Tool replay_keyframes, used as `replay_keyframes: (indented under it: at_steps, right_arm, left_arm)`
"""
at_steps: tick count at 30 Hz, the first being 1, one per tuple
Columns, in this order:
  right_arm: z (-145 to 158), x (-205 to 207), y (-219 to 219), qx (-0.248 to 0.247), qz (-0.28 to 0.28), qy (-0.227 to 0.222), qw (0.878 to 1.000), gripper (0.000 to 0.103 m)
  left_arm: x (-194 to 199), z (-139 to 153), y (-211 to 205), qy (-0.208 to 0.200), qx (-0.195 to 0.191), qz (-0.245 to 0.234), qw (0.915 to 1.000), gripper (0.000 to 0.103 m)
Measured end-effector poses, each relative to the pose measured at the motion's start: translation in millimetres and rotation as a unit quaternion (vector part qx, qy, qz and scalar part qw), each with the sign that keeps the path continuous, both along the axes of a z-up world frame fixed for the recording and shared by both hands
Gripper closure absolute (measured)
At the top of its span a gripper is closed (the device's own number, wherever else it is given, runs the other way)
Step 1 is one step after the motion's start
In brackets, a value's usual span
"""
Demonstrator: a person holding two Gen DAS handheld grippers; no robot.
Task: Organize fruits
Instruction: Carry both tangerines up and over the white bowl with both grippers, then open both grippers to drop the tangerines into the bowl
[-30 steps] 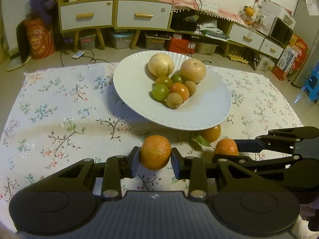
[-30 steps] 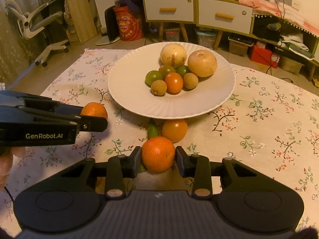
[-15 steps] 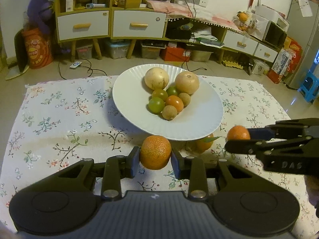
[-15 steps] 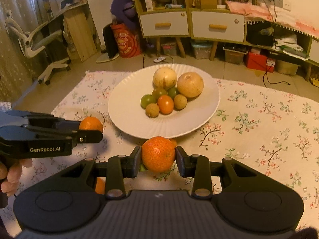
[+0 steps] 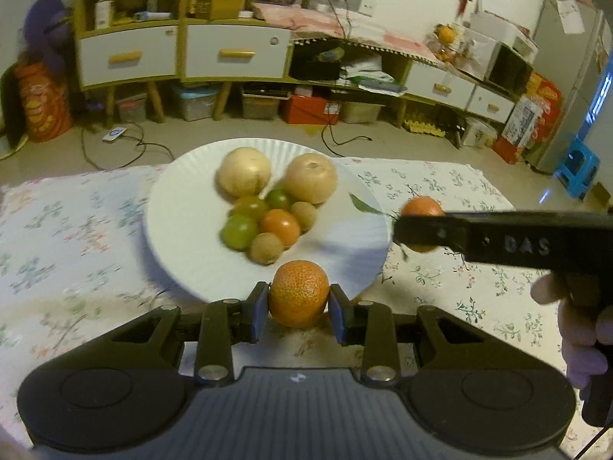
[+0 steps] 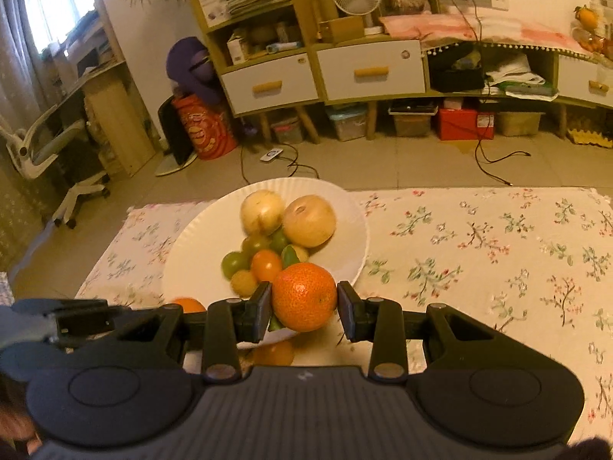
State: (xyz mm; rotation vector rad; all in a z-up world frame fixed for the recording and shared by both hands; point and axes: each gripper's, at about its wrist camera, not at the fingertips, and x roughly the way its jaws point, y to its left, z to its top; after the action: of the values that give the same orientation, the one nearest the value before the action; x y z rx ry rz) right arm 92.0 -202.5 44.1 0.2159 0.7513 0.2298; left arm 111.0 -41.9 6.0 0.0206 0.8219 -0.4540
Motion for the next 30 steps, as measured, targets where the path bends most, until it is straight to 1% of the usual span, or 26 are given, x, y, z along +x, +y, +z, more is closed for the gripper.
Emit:
replay_keyframes:
  at_steps: [2, 7, 19, 23, 30]
  right_arm:
    - [-3.3, 5.8, -0.3, -0.008, 0.003, -0.004, 1.000, 0.070]
    - [-11.2, 17.9, 2.8, -0.032, 0.019, -0.012, 0.999, 0.070]
    - [-21.4, 37.4, 7.8, -0.034, 0.039, -0.016, 0.999, 0.070]
    - [-25.3, 38.8, 9.2, -0.047, 0.041, -0.014, 0.998, 0.070]
    - [-26.7, 39.8, 9.2, -0.047, 0.041, -0.012, 0.998, 0.070]
  left_arm:
    - [5.0, -4.5, -8.8, -0.002, 0.005, -0.004, 1.0000, 0.082]
    - [18.2, -10.1, -21.5, -0.006, 0.003, -0.006, 1.0000, 0.082]
    - [32.6, -17.8, -32.9, -0.013, 0.018, -0.014, 0.9997, 0.082]
    - [34.0, -20.1, -30.8, -0.016, 0.016, -0.015, 0.9997, 0.082]
    - [33.6, -20.6, -29.9, -0.016, 0.011, -0.020, 0.9996, 0.081]
